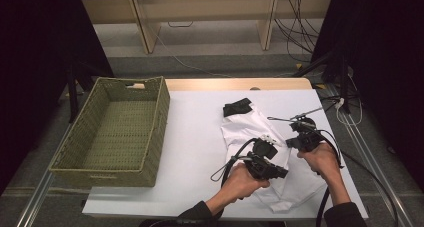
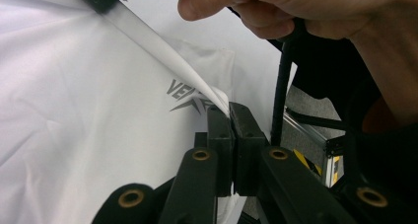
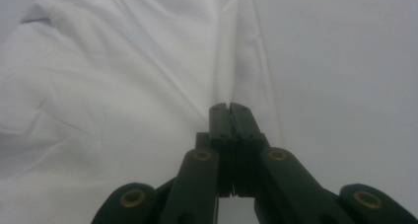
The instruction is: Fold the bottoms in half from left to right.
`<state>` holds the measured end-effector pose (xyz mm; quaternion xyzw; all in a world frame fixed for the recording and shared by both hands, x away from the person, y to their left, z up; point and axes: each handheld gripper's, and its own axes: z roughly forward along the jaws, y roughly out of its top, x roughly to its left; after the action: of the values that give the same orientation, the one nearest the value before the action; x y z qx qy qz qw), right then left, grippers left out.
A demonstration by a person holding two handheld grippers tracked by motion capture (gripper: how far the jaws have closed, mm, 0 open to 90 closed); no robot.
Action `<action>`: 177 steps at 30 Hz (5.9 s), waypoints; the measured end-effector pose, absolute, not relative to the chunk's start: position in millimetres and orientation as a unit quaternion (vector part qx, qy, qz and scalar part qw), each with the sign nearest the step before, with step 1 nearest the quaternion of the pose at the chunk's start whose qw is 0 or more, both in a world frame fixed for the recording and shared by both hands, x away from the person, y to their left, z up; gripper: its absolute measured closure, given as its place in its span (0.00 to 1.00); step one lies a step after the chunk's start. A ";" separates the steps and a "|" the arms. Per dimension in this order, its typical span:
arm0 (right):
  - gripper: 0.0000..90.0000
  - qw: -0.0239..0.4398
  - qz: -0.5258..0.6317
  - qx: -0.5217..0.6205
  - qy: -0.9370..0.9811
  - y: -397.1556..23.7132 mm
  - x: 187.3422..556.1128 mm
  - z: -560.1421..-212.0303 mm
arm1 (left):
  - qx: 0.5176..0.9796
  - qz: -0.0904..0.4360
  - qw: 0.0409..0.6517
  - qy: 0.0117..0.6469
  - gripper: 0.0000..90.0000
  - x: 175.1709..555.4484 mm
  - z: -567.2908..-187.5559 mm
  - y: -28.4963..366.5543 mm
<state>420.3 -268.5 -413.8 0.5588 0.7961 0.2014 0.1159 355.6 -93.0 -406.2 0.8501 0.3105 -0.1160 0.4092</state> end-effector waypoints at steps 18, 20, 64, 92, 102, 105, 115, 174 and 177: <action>0.99 0.110 0.185 0.566 0.796 -276.4 426.0 -431.8 | 0.851 -0.139 0.410 0.298 0.93 353.1 -421.5 -108.9; 0.99 0.111 0.181 0.567 0.796 -278.7 426.8 -435.2 | 0.850 -0.143 0.415 0.291 0.92 351.7 -420.6 -107.8; 1.00 0.168 0.143 0.560 0.798 -321.2 357.9 -449.7 | 0.832 -0.020 0.395 0.388 0.48 359.7 -424.4 52.3; 1.00 0.167 0.133 0.614 0.760 -340.4 325.2 -446.2 | 0.827 -0.007 0.395 0.400 0.36 352.6 -426.1 80.9; 0.71 0.180 0.206 0.578 0.769 -316.2 321.6 -432.8 | 0.820 -0.003 0.399 0.410 0.36 352.3 -426.6 90.8; 0.69 0.148 0.255 0.542 0.787 -288.1 311.8 -426.4 | 0.818 -0.001 0.401 0.412 0.35 351.8 -425.8 91.8; 0.62 0.068 0.242 0.498 0.830 -236.6 302.0 -444.9 | 0.817 0.003 0.401 0.415 0.34 350.7 -424.6 95.8; 1.00 0.115 0.167 0.399 0.894 -163.4 288.8 -461.6 | 0.812 0.012 0.391 0.433 0.34 359.4 -429.7 101.0; 1.00 0.105 0.170 0.392 0.898 -161.7 281.4 -461.5 | 0.811 0.012 0.392 0.435 0.34 360.5 -429.4 101.8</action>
<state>281.4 -161.7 -461.5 0.3921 0.8979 0.1701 0.1053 360.5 101.8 -429.4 0.8106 0.4351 0.0122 0.3918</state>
